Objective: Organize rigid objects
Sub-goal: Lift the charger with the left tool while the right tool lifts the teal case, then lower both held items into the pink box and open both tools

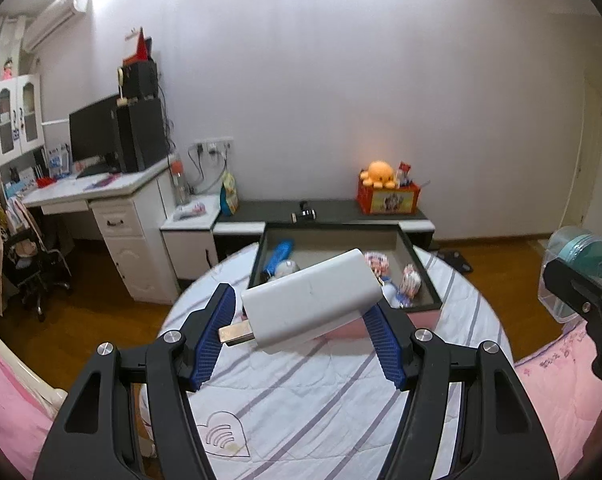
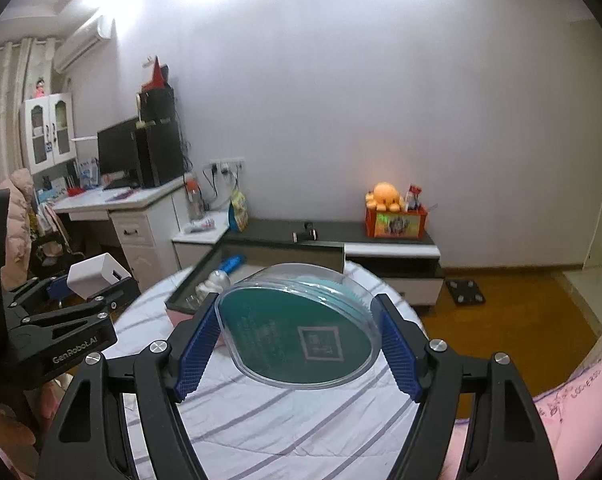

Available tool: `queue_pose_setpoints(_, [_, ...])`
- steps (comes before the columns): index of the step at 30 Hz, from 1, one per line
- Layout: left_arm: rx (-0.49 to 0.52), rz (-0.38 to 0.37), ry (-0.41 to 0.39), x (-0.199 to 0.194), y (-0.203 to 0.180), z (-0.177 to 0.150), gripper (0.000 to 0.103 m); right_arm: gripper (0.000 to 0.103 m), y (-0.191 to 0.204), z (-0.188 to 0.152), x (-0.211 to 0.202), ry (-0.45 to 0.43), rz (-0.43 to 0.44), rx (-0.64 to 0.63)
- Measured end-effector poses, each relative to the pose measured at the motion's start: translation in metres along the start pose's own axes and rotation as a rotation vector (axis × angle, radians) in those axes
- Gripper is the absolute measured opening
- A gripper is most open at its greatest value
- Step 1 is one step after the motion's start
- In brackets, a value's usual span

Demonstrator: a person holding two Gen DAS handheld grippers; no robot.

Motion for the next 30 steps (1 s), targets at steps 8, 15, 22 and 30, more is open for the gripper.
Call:
queue_pose_setpoints(8, [-0.001, 0.015, -0.120, -0.045, 0.006, 0.019, 0.066, 0.076, 0.011, 0.018, -0.041, -0.128, 0.010, -0.013])
queue_pose_setpoints(15, [0.001, 0.025, -0.174, -0.068, 0.006, 0.025, 0.066, 0.076, 0.015, 0.022, -0.055, -0.171, 0.028, -0.014])
queue_pose_setpoints(22, [0.004, 0.022, -0.172, -0.067, 0.006, 0.025, 0.066, 0.076, 0.014, 0.019, -0.050, -0.158, 0.040, -0.014])
queue_pose_setpoints(30, [0.000, 0.022, -0.138, -0.037, 0.006, 0.030, 0.066, 0.076, 0.010, 0.021, -0.023, -0.118, 0.031, 0.004])
Point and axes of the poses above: each gripper's, at about its wrist camera, not at the fingertips, and x roughly the way its jaws point, y to its left, z to its top, the point moved 5 cm from there along x, roughly the way its jaws point, and after that the axes turned 1 degree about z, right-handed, at the moved point
